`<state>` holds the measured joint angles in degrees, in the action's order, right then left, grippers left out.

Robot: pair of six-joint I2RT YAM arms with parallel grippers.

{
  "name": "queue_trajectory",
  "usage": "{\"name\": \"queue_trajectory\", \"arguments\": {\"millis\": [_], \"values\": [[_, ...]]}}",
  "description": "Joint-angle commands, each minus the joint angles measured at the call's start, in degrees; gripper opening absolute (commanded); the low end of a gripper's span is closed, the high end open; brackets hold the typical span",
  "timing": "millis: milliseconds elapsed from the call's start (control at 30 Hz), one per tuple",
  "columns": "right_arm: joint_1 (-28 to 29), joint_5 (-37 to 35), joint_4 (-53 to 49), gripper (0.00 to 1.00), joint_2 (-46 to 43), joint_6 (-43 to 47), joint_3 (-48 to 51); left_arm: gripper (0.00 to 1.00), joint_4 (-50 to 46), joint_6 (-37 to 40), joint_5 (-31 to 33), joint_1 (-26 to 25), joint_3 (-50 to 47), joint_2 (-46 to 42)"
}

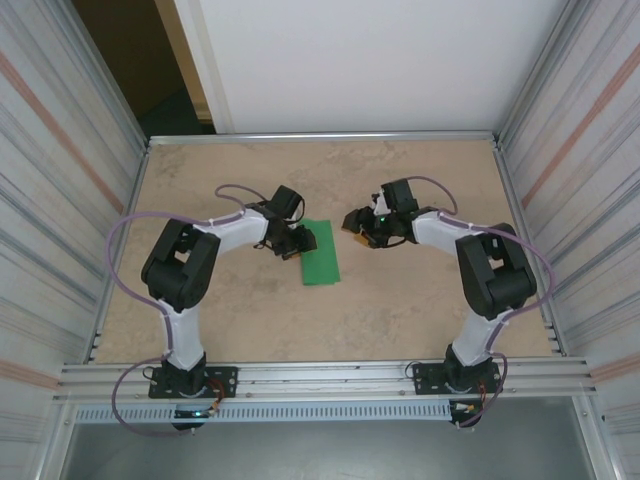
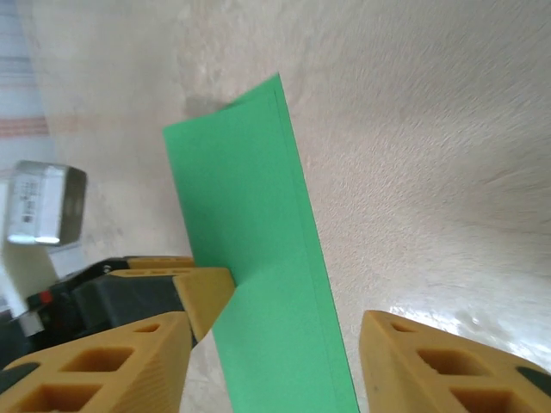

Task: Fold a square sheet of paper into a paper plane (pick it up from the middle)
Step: First fold in half a square sheet of paper at the center of the table.

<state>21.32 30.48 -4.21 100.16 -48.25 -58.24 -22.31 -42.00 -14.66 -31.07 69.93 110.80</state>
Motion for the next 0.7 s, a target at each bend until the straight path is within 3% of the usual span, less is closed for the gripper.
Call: {"name": "queue_trajectory", "arguments": {"millis": [0,267,667], "values": [[0.25,-1.92,-2.44,0.57,-2.24,1.72,1.45,0.45,-5.18,-1.75,5.15,-1.2,-0.89,6.15],[0.04,-0.59,-4.23,0.58,-1.13,4.46,1.56,0.48,-6.44,-5.99,6.13,-2.01,0.66,10.66],[-0.31,0.12,-4.23,0.57,-0.78,5.54,1.64,0.5,-8.72,-3.53,5.49,-2.63,1.31,14.86]]}}
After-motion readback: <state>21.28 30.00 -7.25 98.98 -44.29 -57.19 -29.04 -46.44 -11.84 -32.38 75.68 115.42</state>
